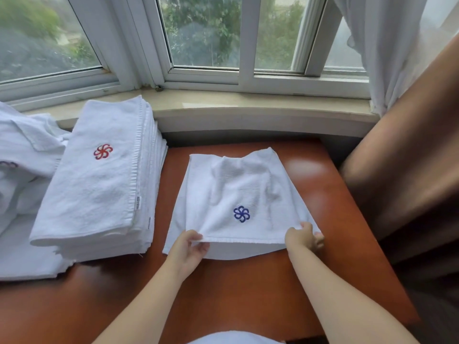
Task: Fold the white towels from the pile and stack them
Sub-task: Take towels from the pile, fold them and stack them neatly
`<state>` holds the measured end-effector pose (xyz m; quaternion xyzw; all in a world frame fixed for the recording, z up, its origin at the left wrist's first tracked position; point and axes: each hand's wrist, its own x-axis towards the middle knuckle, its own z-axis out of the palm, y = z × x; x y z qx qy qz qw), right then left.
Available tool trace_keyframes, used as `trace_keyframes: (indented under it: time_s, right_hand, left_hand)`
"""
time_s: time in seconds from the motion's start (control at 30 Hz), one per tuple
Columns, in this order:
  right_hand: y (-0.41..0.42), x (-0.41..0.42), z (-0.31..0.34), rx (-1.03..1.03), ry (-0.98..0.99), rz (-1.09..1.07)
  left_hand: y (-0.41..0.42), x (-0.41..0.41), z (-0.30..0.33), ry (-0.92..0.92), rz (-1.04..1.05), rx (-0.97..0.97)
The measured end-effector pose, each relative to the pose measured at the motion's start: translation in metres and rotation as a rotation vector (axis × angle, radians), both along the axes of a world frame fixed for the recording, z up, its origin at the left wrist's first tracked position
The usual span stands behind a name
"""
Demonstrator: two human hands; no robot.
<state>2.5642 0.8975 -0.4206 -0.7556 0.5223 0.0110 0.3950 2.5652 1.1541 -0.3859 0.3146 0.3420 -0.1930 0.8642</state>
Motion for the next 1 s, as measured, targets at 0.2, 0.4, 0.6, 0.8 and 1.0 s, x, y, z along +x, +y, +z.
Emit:
trace_keyframes:
  time_s: [0.2,0.4,0.6,0.8,1.0]
  right_hand:
    - [-0.026,0.009,0.000,0.028,-0.011,-0.074]
    - [-0.037,0.012,-0.001,-0.150,0.243,0.105]
    - [-0.030,0.008,0.000,-0.247,0.131,0.245]
    - [-0.023,0.000,0.002,-0.202,0.096,0.272]
    - [-0.022,0.008,0.009,-0.227,0.115,0.274]
  left_hand:
    - [0.001,0.008,0.000,-0.047,0.106,-0.215]
    - [0.006,0.020,-0.021,0.134,0.248,0.240]
    - [0.014,0.021,-0.035,0.177,-0.129,0.718]
    - [0.013,0.020,-0.026,0.173,-0.192,0.774]
    - [0.016,0.018,-0.022,0.146,-0.193,0.784]
